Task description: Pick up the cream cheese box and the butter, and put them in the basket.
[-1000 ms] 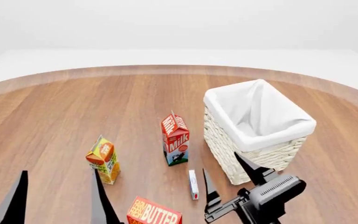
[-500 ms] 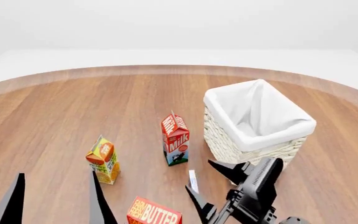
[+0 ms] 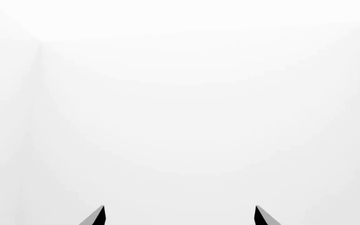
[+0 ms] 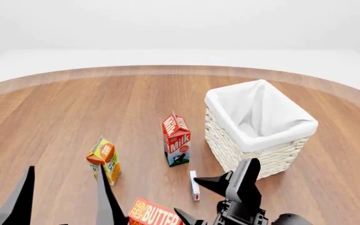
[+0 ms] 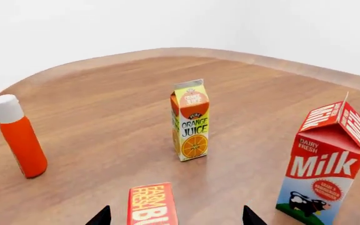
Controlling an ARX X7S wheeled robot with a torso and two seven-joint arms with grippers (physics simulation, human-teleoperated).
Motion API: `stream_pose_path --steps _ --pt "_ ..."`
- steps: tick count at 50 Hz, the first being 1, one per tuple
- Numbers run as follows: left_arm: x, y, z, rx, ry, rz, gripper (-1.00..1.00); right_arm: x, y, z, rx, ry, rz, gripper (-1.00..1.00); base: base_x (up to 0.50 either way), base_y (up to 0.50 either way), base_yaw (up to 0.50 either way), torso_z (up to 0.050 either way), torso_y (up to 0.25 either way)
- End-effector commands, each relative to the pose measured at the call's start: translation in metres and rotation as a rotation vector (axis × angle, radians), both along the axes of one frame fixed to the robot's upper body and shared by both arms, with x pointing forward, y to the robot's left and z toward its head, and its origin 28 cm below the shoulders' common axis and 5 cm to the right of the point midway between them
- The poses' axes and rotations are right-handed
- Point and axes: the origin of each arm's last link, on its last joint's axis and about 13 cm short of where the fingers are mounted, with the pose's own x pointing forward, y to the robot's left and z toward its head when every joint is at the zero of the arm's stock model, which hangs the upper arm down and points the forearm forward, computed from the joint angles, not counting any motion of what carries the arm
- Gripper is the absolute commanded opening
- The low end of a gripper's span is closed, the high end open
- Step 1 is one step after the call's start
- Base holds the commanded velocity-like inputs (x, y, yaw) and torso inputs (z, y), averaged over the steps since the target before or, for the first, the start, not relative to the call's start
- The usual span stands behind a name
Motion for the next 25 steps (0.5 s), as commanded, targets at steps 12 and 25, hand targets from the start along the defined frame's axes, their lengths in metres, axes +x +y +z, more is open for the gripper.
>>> stream_pose_path --steps 12,25 --pt "0.006 -0.004 -0.002 0.0 0.0 -0.001 1.0 -0.002 0.008 -0.002 -0.136 0.093 -0.02 1.0 0.0 0.0 0.0 0.0 0.0" --pt "0.007 -0.005 -0.005 -0.002 0.003 0.0 1.0 0.012 0.011 -0.004 -0.224 0.123 -0.072 1.0 0.0 0.0 0.0 0.0 0.0"
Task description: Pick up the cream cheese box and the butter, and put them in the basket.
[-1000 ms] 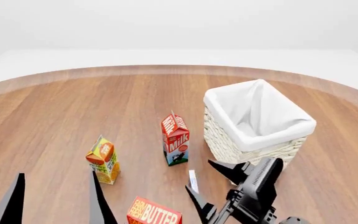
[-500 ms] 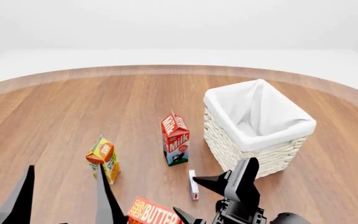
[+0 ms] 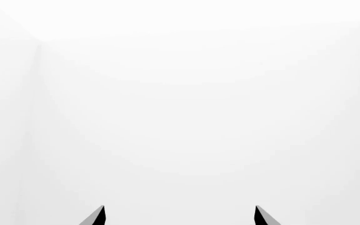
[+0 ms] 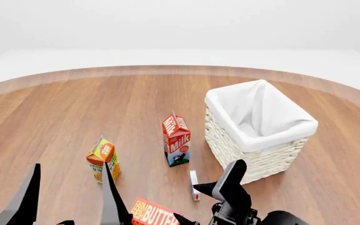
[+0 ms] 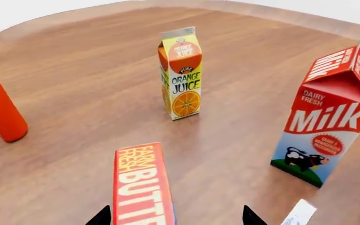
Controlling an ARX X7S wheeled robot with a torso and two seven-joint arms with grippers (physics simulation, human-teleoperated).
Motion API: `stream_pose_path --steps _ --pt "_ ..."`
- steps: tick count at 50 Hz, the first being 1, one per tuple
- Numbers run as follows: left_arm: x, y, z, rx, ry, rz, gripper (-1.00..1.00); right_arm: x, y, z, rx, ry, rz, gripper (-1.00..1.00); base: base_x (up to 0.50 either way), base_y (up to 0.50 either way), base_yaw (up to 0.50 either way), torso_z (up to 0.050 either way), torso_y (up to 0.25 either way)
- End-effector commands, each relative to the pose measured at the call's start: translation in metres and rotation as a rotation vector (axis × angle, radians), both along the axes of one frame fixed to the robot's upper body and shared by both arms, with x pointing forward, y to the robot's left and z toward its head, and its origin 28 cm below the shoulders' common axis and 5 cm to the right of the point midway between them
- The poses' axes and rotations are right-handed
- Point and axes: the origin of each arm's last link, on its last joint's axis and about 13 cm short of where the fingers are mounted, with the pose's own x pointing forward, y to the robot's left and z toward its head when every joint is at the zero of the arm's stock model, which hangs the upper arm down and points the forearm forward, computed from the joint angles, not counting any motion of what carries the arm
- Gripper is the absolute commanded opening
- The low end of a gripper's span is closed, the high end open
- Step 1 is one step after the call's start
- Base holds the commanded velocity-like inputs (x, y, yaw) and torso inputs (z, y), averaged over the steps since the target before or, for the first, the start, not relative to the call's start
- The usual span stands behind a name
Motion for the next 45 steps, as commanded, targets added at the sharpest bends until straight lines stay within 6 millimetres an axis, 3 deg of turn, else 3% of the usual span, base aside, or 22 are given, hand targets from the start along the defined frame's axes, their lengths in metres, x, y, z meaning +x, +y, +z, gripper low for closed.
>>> stream_pose_path --steps 1,22,45 --pt "0.002 -0.001 -0.002 -0.002 0.002 0.0 1.0 0.01 0.003 -0.001 -0.071 0.026 -0.032 1.0 0.0 0.0 0.0 0.0 0.0" --pt "0.0 0.001 -0.002 -0.006 0.004 0.0 1.0 0.014 0.02 0.011 -0.161 -0.009 0.048 1.0 0.0 0.0 0.0 0.0 0.0" --pt "0.002 0.0 -0.002 -0.003 0.012 -0.002 1.0 0.007 0.024 0.022 -0.173 -0.048 0.151 1.0 0.0 0.0 0.0 0.0 0.0"
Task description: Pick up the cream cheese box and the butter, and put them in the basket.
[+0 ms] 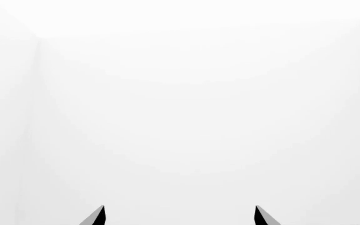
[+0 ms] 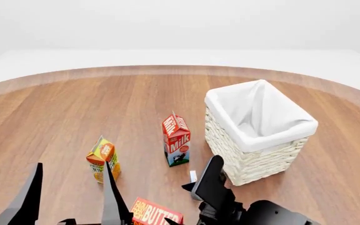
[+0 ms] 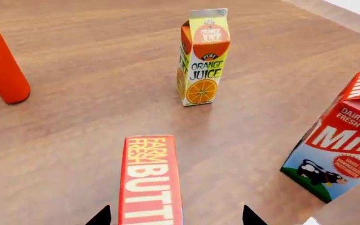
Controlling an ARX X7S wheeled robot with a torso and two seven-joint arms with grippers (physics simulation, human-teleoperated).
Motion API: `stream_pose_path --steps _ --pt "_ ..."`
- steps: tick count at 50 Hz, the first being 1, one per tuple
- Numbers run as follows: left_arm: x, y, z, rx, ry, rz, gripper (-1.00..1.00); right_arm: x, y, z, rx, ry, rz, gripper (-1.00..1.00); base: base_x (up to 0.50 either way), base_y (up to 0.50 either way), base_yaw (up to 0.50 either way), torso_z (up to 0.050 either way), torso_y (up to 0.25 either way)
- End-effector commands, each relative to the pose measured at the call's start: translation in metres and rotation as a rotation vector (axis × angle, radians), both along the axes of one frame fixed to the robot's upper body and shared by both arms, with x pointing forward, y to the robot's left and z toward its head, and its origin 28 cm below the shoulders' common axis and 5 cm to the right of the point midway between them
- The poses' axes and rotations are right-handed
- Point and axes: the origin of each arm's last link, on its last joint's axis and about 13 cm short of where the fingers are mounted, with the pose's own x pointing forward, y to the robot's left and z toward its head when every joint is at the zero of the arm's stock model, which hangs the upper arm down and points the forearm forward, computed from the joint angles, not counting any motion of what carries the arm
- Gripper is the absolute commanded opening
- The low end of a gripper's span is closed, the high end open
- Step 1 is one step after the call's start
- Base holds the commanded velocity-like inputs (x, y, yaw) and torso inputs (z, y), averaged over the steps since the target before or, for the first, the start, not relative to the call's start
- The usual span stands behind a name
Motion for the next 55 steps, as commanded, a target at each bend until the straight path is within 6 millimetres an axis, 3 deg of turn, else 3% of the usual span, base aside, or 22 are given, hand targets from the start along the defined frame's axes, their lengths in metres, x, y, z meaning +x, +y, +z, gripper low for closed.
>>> stream_pose_path --steps 1,11,37,55 --pt "-0.001 0.0 0.0 0.0 0.002 0.0 1.0 -0.003 0.002 0.003 -0.003 -0.007 0.057 1.0 0.0 0.0 0.0 0.0 0.0" --pt "0.002 0.001 0.001 0.002 0.003 0.0 1.0 -0.004 0.002 0.004 0.002 -0.001 0.1 1.0 0.0 0.0 0.0 0.0 0.0" --pt "0.002 0.001 0.0 0.0 0.003 -0.002 1.0 0.017 0.011 -0.007 -0.077 0.072 0.047 1.0 0.0 0.0 0.0 0.0 0.0" --pt "0.004 0.0 -0.001 0.0 0.001 -0.003 1.0 0.016 0.017 -0.012 -0.103 0.08 0.096 1.0 0.0 0.0 0.0 0.0 0.0"
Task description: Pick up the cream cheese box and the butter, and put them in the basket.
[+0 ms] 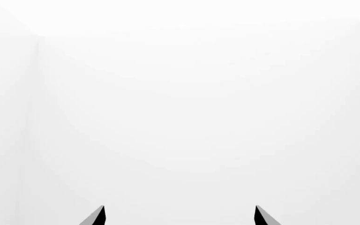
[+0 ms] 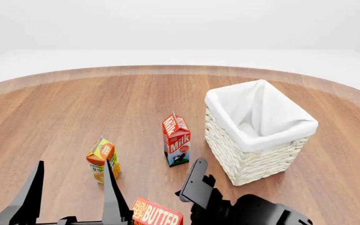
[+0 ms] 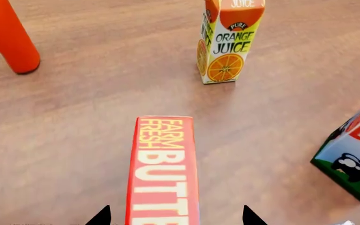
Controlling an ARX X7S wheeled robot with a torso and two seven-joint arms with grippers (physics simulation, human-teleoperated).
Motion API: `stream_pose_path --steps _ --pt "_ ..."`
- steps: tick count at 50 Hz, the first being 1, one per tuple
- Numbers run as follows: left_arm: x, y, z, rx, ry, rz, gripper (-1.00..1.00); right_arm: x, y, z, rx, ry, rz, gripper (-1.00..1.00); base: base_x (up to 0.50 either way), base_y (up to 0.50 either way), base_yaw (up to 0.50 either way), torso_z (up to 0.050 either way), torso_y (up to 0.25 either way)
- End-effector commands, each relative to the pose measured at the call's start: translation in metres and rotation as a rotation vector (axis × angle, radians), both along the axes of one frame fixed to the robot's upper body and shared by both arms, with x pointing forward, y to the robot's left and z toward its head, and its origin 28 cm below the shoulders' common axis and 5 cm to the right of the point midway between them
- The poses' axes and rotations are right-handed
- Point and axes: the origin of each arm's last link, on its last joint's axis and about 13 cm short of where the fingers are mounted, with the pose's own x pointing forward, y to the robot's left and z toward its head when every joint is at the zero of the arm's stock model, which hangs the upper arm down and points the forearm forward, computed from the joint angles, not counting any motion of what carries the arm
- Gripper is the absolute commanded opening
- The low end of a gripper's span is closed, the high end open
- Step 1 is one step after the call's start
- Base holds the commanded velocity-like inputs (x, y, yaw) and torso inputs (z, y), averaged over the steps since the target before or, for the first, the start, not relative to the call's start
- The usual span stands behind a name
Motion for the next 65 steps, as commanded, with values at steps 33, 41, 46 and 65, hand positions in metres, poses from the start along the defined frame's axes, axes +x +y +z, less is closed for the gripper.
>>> stream_pose_path --steps 33,41,46,65 --pt "0.003 0.0 0.001 -0.002 -0.001 0.001 1.0 0.006 0.01 -0.007 -0.063 0.028 0.07 1.0 0.0 0.0 0.0 0.0 0.0" --pt "0.004 0.0 0.002 -0.003 -0.001 0.001 1.0 0.012 0.012 -0.008 -0.091 0.042 0.06 1.0 0.0 0.0 0.0 0.0 0.0" --pt "0.004 0.001 0.002 -0.004 -0.001 0.001 1.0 0.019 0.015 -0.01 -0.101 0.064 0.057 1.0 0.0 0.0 0.0 0.0 0.0" --pt "0.004 0.001 0.002 -0.006 -0.003 0.002 1.0 0.03 0.02 -0.026 -0.138 0.132 0.051 1.0 0.0 0.0 0.0 0.0 0.0"
